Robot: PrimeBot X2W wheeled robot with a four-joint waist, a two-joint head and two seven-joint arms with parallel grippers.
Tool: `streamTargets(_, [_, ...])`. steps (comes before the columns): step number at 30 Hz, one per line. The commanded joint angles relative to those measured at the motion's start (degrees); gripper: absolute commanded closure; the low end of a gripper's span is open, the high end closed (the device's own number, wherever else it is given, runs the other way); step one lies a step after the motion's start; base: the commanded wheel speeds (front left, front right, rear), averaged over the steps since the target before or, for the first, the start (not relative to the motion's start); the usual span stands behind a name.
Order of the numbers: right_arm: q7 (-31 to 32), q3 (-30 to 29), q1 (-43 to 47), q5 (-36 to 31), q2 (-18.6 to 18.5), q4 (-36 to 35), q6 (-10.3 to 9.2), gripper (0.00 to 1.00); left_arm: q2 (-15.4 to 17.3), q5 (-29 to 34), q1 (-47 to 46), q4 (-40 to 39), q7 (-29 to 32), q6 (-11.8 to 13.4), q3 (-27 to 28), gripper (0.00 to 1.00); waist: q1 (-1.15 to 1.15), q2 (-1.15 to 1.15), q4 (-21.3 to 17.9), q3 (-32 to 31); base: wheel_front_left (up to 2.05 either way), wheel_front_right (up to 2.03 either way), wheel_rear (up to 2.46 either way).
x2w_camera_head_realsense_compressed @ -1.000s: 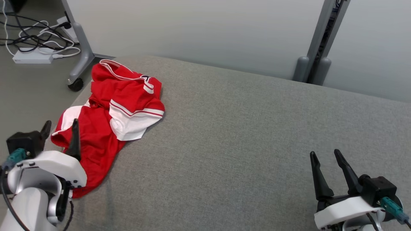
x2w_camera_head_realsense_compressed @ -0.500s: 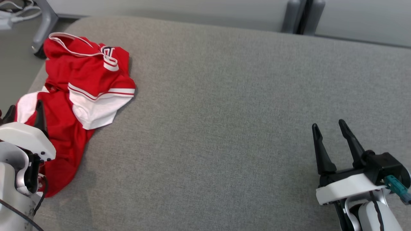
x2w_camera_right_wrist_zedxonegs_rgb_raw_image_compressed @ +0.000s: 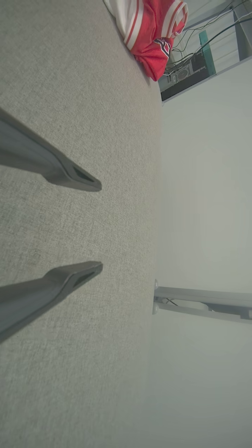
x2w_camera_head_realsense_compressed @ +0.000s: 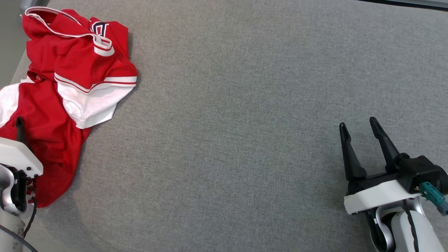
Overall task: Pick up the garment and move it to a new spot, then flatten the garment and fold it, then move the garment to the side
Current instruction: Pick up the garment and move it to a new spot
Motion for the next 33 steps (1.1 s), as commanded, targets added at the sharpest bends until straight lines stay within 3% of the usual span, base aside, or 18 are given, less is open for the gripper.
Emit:
streamTargets(1, [0.1,0.1,-0.6,-0.2,-0.4,-0.3,0.09,0.0,0.5,-0.5,0.1,0.5,0.5,0.5,0.3,0.0,0.0,0.0,0.0,0.4,0.0,0.0,0.0])
streamTargets(10, [0.5,0.9,-1.5,-0.9,-0.4,-0.8,0.09,0.0,-0.7,-3.3,-0.5,3.8,3.1,0.8,1.4,0.0,0.0,0.0,-1.4,2.7,0.0,0.0,0.0])
streamTargets(11, [0.6,1.0,-1.5,-1.0,-0.4,-0.9,0.09,0.0,-0.8,-3.4,-0.5,4.2,3.1,0.8,1.4,0.21,0.0,0.0,-1.6,2.8,0.0,0.0,0.0])
streamTargets(12, [0.6,1.0,-1.5,-1.0,-0.4,-0.9,0.09,0.0,-1.0,-3.6,-0.5,4.5,2.8,0.8,1.4,0.52,0.0,0.0,-1.7,3.0,0.0,0.0,0.0])
streamTargets(13, [0.6,0.9,-1.6,-1.0,-0.4,-0.9,0.09,0.0,-1.1,-3.8,-0.6,4.8,2.6,0.8,1.4,0.72,0.0,0.0,-1.9,3.0,0.0,0.0,0.0])
streamTargets(14, [0.5,0.9,-1.6,-1.0,-0.4,-0.8,0.09,0.0,-1.1,-4.0,-0.7,4.9,2.1,0.7,1.6,1.0,0.0,0.0,-2.0,3.0,0.0,0.0,0.0])
streamTargets(24, [-0.8,0.4,-1.2,0.1,-0.4,1.0,0.09,0.0,0.4,-2.5,-1.0,2.1,-3.2,0.8,1.0,1.0,0.0,0.0,-1.3,-0.3,0.0,0.0,0.0])
streamTargets(33, [-2.1,0.2,0.1,2.0,-0.4,3.3,0.09,0.0,3.2,0.2,0.3,-8.9,-5.0,1.5,-0.4,1.0,0.0,0.0,-0.8,-6.4,0.0,0.0,0.0])
